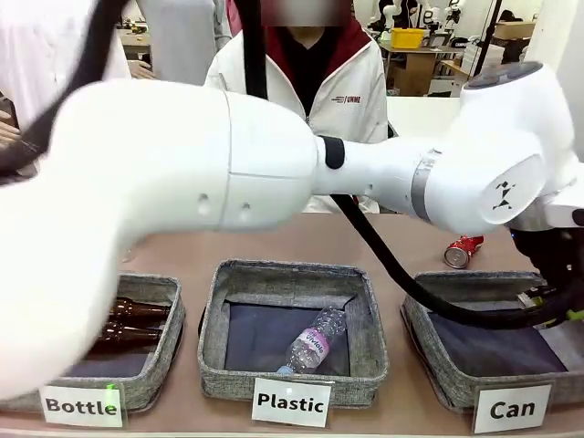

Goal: Sort the can waste into the basket.
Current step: Pick up the can waste from the table and place it in the right Fabric basket.

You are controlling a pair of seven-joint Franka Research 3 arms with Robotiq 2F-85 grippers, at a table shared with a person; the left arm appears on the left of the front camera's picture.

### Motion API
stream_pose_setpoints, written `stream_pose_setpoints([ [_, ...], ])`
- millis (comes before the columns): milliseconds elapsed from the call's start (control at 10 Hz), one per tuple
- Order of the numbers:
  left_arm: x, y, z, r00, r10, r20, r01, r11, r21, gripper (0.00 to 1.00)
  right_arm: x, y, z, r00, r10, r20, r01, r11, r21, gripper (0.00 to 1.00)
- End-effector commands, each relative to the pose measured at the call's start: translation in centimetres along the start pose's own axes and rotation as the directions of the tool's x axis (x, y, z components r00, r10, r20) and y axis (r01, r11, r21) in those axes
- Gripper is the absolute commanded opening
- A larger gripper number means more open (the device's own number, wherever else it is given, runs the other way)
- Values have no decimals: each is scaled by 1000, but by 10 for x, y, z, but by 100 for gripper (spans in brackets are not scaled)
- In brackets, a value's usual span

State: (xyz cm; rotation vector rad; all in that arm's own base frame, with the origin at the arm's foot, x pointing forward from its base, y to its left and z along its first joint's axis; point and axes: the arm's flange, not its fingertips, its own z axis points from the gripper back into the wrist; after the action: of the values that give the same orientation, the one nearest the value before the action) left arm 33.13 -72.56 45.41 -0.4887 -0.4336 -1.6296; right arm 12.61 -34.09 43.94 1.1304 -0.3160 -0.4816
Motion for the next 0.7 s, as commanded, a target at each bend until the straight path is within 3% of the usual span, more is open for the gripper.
stream_pose_setpoints([
  [0, 27, 21, 5, 998, -38, -57, 40, 999, 32, 41, -1, 4, -3, 1000, 18, 1, -18, 1000, -13, 100],
  [200, 26, 24, 5, 997, -27, -70, 28, 999, 19, 41, -1, 4, -3, 1000, 18, 1, -18, 1000, -13, 100],
  [300, 25, 25, 4, 995, -26, -94, 27, 1000, 8, 92, -1, 4, -3, 1000, 18, 1, -18, 1000, -13, 100],
  [400, 24, 25, 2, 994, -17, -105, 19, 1000, 19, 99, -1, 4, -3, 1000, 18, 1, -18, 1000, -13, 100],
  [600, 24, 24, 2, 994, -12, -107, 17, 999, 42, 100, -1, 4, -3, 1000, 18, 1, -18, 1000, -13, 100],
])
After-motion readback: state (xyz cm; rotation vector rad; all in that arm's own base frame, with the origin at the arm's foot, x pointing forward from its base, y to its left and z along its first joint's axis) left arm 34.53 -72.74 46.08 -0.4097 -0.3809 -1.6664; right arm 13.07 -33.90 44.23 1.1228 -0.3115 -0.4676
